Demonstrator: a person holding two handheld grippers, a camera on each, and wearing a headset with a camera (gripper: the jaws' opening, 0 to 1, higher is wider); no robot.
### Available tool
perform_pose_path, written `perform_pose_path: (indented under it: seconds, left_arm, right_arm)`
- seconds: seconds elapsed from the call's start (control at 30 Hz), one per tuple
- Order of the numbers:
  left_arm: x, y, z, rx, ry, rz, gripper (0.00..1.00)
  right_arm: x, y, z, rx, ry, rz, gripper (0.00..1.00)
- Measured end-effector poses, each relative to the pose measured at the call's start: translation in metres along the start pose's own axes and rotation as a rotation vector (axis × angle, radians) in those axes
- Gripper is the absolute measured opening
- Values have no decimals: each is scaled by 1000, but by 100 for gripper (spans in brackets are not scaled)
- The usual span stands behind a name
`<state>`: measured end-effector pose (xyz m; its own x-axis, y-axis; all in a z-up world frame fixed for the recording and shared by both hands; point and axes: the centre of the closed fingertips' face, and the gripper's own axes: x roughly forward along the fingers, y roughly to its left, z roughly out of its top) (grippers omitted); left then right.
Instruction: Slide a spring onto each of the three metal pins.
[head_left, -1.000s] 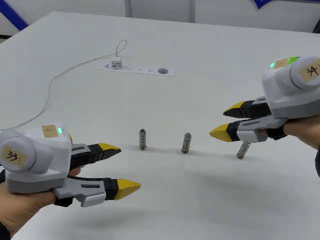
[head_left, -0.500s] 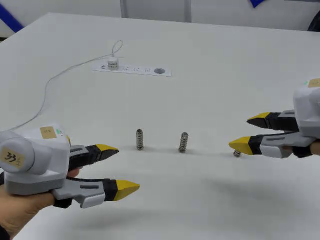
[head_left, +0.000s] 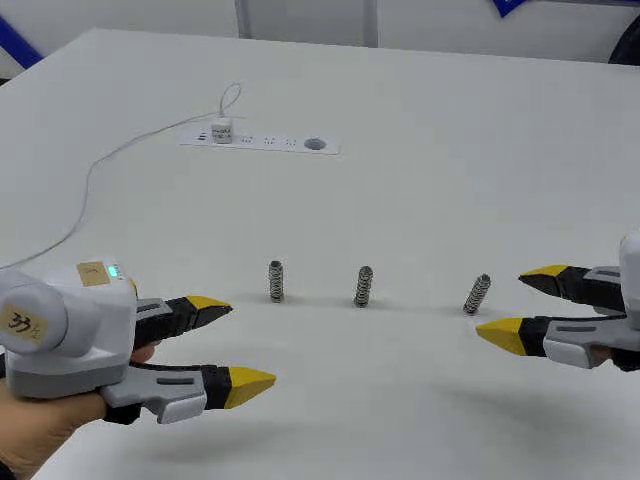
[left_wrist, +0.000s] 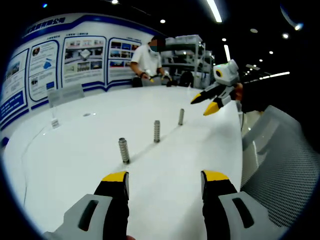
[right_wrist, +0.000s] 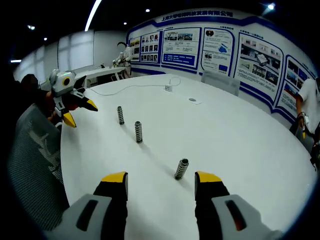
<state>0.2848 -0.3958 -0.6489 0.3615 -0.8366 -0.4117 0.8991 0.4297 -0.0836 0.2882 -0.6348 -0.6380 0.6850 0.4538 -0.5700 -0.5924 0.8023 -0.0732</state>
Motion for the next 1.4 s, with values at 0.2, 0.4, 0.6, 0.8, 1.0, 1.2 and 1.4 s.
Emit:
perform_pose_path:
  seconds: [0.2, 0.4, 0.6, 0.8, 1.0, 1.2, 1.4]
  left_arm:
    - [-1, 1, 0, -8, -4, 5, 60]
    - [-1, 2, -2, -16, -6, 6, 60]
    - [-2, 3, -2, -21, -11, 9, 60]
    - [-2, 4, -4, -28, -14, 12, 60]
    - [-2, 5, -5, -36, -18, 14, 60]
    - [-3, 7, -6, -43, -22, 17, 60]
    - [-3, 8, -7, -47, -24, 20, 60]
  right_arm:
    - [-4, 4, -8, 24, -23, -20, 57]
    - [-6, 8, -14, 27, -22, -32, 58]
    - [-8, 8, -13, 38, -37, -44, 58]
    - [-8, 10, -12, 37, -46, -49, 58]
    - [-9, 12, -13, 41, -46, -50, 59]
    - [-9, 12, -13, 44, -46, -53, 59]
    - [-8, 12, -14, 46, -40, -54, 59]
